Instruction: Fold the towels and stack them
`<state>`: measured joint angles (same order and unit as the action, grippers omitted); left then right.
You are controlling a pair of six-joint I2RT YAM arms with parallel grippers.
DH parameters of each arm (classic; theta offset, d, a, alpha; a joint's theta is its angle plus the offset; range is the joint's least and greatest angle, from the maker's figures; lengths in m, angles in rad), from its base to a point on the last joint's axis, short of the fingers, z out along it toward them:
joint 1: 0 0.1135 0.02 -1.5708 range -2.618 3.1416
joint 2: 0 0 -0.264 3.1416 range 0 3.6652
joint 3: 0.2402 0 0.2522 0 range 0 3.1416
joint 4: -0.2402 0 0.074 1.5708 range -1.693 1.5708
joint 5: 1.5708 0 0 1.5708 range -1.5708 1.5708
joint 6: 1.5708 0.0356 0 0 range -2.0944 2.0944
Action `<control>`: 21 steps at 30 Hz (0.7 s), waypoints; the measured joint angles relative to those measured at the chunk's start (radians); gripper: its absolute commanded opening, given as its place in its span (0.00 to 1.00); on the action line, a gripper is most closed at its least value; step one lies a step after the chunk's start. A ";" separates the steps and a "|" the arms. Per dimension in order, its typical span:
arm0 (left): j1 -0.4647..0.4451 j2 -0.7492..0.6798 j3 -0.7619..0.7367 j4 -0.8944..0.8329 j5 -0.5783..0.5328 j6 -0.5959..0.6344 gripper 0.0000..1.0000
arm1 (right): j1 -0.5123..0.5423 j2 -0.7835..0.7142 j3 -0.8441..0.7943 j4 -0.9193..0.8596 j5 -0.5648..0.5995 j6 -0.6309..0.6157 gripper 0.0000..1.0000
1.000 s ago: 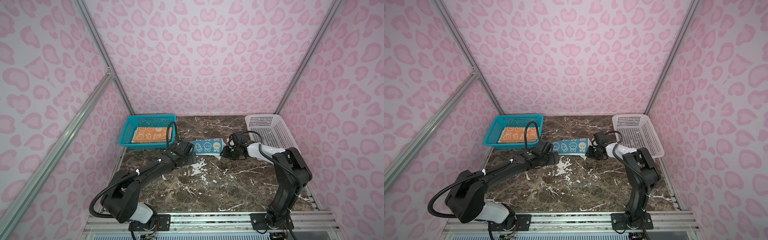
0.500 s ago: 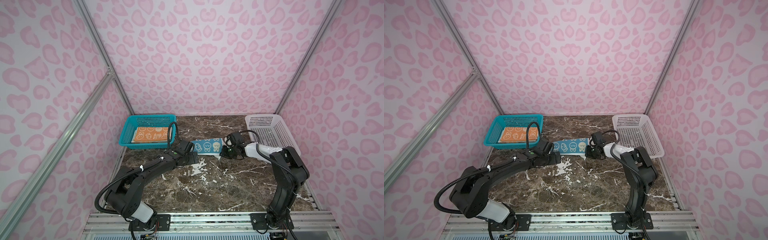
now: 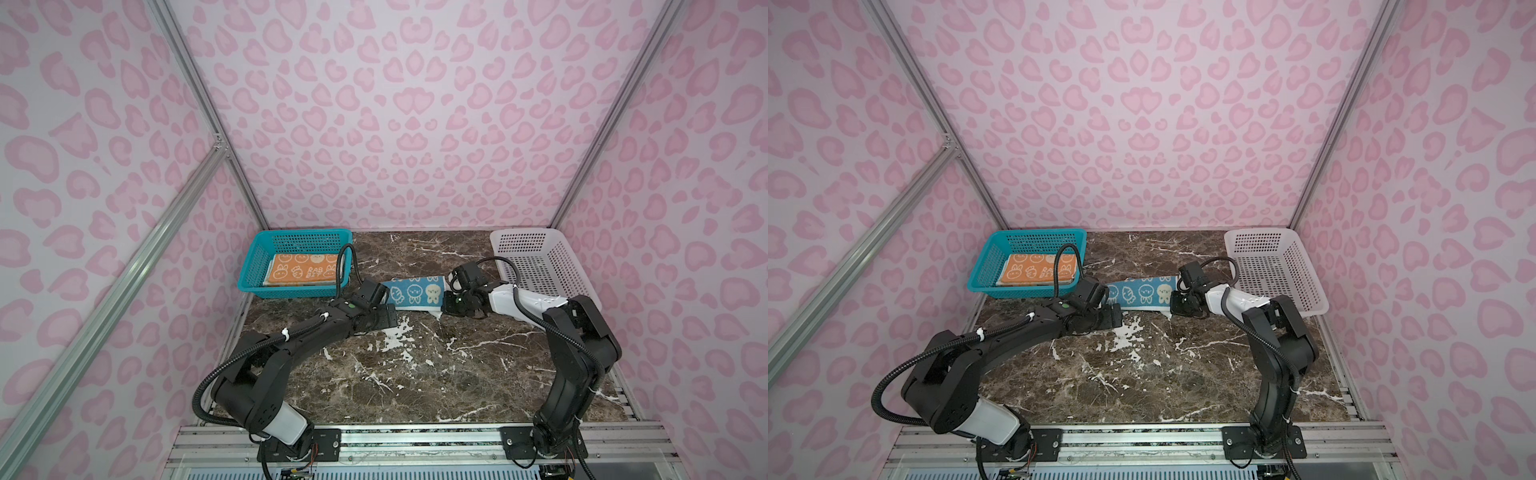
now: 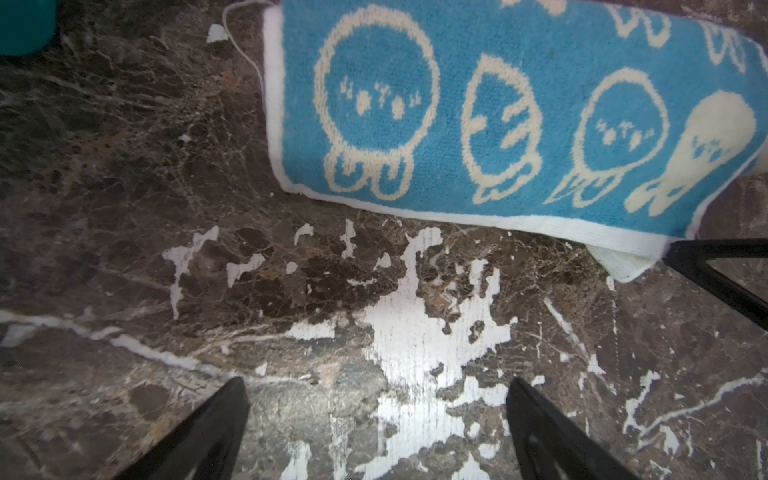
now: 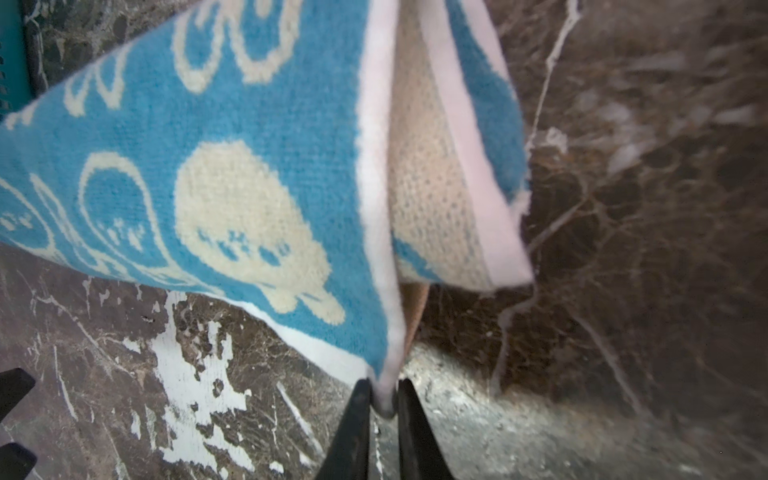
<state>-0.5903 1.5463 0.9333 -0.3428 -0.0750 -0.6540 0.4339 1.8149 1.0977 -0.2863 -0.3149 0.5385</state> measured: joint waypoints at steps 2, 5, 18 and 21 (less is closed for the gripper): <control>0.000 0.000 0.000 0.000 0.000 0.000 0.98 | 0.001 0.000 0.000 0.000 0.000 0.000 0.07; 0.000 0.000 0.000 0.000 0.000 0.000 0.98 | 0.003 0.000 0.000 -0.003 0.008 0.000 0.04; 0.000 0.059 0.036 -0.013 -0.018 0.028 0.96 | 0.015 -0.112 0.007 -0.083 0.032 -0.026 0.00; 0.000 0.107 0.071 -0.024 -0.020 0.054 0.91 | 0.016 -0.136 -0.013 -0.094 0.034 -0.026 0.00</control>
<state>-0.5903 1.6535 1.0042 -0.3668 -0.0952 -0.6003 0.4500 1.6791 1.0847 -0.3801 -0.2810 0.5125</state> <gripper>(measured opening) 0.937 0.052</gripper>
